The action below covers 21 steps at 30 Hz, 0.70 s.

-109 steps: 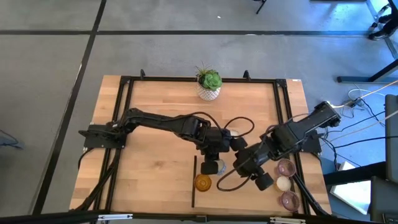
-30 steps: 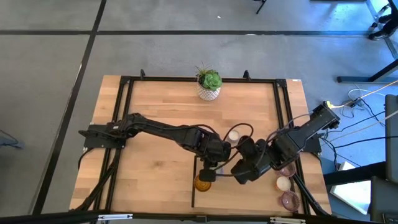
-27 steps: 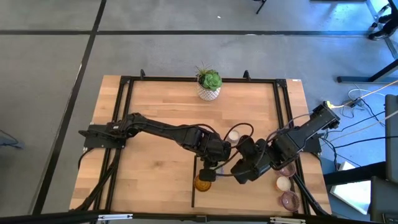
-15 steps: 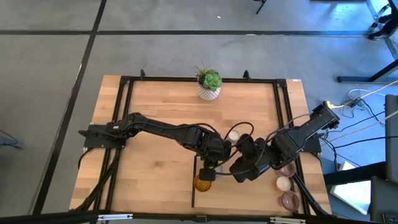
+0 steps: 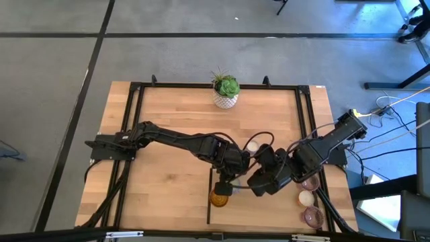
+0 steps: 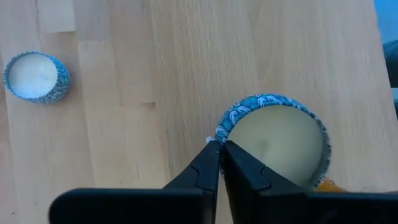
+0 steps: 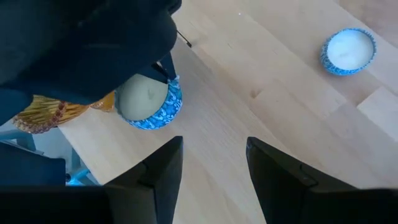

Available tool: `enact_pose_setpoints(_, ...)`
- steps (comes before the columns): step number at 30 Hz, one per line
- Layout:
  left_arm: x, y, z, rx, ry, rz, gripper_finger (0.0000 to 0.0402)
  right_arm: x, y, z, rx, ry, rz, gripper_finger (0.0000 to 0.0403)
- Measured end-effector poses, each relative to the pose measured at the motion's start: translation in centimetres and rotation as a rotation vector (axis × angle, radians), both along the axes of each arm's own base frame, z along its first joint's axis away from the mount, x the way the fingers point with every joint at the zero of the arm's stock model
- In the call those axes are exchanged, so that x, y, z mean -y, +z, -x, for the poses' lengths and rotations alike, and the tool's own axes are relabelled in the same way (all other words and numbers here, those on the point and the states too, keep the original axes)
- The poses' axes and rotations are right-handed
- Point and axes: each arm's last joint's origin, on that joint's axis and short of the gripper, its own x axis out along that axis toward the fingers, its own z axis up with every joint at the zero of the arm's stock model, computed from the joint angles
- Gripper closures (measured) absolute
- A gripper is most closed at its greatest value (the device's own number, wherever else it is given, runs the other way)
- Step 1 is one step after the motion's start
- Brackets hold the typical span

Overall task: Pick & Place candle stick holders
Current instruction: Put the dark blue scented candle on the shelf aligned with the yellow glass candle holder

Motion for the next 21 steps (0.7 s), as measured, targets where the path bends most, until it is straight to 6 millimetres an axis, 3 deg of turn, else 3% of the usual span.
enact_pose_setpoints(16, -0.07, -0.01, -0.03, 0.009, -0.039, -0.020, 0.0384, 0.10, 0.01, -0.07, 0.010, -0.022, 0.007, 0.0222)
enact_pose_setpoints(21, -0.51, -0.01, -0.17, 0.014, -0.035, -0.024, 0.0366, 0.10, 0.01, -0.07, 0.011, -0.023, 0.007, 0.0222)
